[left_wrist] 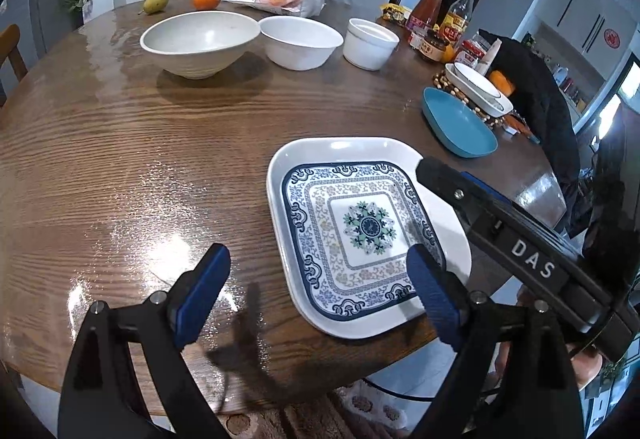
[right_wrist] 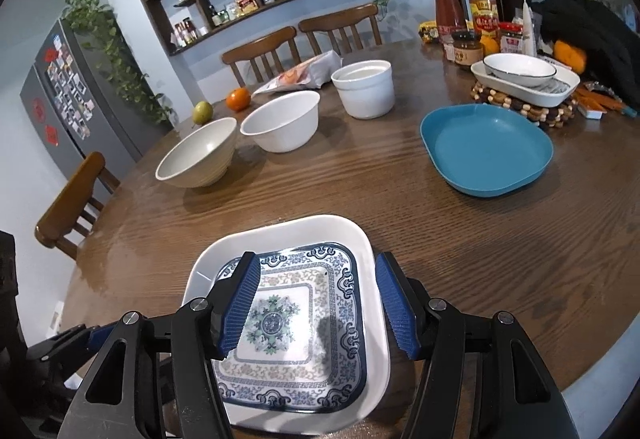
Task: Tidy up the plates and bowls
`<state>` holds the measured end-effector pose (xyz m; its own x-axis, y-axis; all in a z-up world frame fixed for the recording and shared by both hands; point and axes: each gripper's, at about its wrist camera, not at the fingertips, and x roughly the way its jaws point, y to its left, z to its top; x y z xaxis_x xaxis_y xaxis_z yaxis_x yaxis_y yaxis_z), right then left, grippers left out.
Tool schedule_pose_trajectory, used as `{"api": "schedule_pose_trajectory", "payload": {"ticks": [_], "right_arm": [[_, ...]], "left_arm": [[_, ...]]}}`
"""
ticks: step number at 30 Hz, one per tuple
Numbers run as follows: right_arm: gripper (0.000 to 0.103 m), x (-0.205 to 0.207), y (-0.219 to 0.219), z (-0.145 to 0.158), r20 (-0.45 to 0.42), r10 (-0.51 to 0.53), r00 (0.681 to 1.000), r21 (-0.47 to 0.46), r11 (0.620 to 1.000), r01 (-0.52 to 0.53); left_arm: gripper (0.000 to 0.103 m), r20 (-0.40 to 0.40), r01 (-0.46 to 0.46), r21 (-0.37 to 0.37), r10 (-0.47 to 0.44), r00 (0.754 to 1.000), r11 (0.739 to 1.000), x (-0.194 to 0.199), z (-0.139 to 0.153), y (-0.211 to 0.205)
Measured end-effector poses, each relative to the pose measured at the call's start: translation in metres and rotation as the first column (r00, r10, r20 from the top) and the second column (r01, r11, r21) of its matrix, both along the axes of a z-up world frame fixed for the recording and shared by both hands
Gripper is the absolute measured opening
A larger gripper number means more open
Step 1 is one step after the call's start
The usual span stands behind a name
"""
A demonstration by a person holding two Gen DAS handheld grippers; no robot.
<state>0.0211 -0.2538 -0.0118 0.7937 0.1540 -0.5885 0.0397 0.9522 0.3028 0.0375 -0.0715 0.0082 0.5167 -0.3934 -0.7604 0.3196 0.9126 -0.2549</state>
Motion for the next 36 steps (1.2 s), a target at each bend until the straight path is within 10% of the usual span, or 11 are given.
{"api": "schedule_pose_trajectory", "payload": {"ticks": [36], "right_arm": [[0.088,-0.032,-0.017,0.016,0.067,-0.063,0.996,0.014,0.998,0.062]], "left_arm": [[0.096,0.111,0.028,-0.082,-0.019,0.994,0.996,-0.022,0.030,-0.003]]}}
